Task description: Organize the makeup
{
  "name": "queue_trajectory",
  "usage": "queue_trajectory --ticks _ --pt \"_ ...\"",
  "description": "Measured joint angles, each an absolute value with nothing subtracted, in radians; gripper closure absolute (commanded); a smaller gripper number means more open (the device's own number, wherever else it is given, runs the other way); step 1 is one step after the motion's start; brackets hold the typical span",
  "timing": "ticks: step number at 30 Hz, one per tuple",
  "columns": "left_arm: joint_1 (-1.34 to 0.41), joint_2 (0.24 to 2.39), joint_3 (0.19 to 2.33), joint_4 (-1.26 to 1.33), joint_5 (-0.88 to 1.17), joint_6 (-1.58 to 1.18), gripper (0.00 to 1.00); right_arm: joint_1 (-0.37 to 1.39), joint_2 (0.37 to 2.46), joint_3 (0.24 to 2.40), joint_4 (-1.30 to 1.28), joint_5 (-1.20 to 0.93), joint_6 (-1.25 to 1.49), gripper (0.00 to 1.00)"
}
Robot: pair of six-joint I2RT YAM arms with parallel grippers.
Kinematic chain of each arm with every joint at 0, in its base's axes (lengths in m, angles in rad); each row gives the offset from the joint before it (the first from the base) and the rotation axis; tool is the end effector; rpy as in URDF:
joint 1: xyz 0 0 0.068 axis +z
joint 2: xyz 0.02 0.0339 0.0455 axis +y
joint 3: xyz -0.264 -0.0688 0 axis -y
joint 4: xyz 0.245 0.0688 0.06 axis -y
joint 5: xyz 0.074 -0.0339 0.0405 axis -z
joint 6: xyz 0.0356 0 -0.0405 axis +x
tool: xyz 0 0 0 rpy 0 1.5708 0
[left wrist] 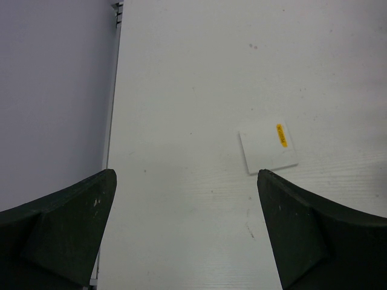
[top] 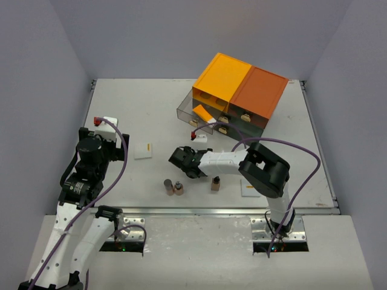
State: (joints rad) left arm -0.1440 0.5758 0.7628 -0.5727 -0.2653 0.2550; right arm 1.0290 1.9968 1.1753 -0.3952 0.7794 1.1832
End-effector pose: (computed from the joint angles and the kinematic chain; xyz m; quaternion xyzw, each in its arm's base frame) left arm 0.1285 -0.0092 0.3210 0.0905 0.8206 0.1403 0.5466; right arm 0.2145 0.3078 0.1222 0.1368 0.9027 -0.0220 0.4073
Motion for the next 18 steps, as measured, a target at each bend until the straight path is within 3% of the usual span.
queue_trajectory --ticks 8,18 --pt "-0.144 0.577 0.763 -0.573 -0.265 0.256 0.0 1.028 1.956 1.074 -0.165 0.724 0.977 0.68" --pt "-0.144 0.582 0.765 -0.573 -0.264 0.256 0.0 1.027 1.902 0.952 0.099 0.56 0.686 0.79"
